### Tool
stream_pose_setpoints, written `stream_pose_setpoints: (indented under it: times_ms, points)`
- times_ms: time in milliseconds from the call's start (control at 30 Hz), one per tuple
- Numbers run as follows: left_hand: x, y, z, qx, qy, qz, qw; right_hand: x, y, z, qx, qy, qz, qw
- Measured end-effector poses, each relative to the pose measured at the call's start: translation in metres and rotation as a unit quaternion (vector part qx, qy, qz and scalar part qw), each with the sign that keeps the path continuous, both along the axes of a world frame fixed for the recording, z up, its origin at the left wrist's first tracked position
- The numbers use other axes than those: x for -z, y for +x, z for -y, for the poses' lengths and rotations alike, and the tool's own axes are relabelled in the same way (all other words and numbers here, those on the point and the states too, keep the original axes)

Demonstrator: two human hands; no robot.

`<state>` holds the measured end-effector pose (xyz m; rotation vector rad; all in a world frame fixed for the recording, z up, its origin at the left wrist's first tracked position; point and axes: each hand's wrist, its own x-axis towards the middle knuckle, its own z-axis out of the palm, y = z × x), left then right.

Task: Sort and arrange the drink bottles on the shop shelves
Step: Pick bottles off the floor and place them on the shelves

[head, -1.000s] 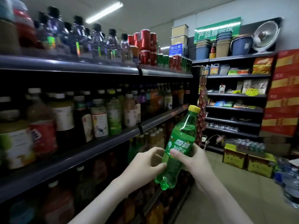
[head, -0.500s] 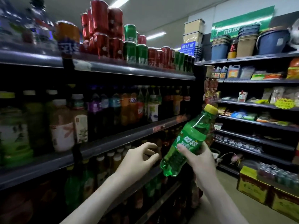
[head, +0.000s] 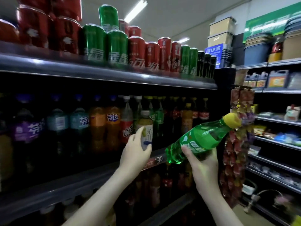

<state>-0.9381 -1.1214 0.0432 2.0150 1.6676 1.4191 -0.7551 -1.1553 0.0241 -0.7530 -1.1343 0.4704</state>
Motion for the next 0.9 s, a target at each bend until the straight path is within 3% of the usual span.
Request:
stream_pose_setpoints:
  times_ms: [300, 500, 667, 900]
  points:
    - [0.013, 0.033, -0.113, -0.147, -0.012, 0.031, 0.989, -0.005, 0.034, -0.158, -0.104, 0.006, 0.051, 0.993]
    - [0.012, 0.043, -0.153, -0.213, -0.048, 0.060, 0.974, -0.019, 0.037, -0.242, -0.159, -0.046, 0.129, 0.978]
    - [0.012, 0.042, -0.160, -0.230, -0.035, 0.078, 0.969, -0.022, 0.033, -0.278, -0.154, -0.090, 0.230, 0.957]
    - [0.013, 0.037, -0.162, -0.231, -0.044, 0.075, 0.969, -0.026, 0.030, -0.303, -0.185, -0.123, 0.277, 0.935]
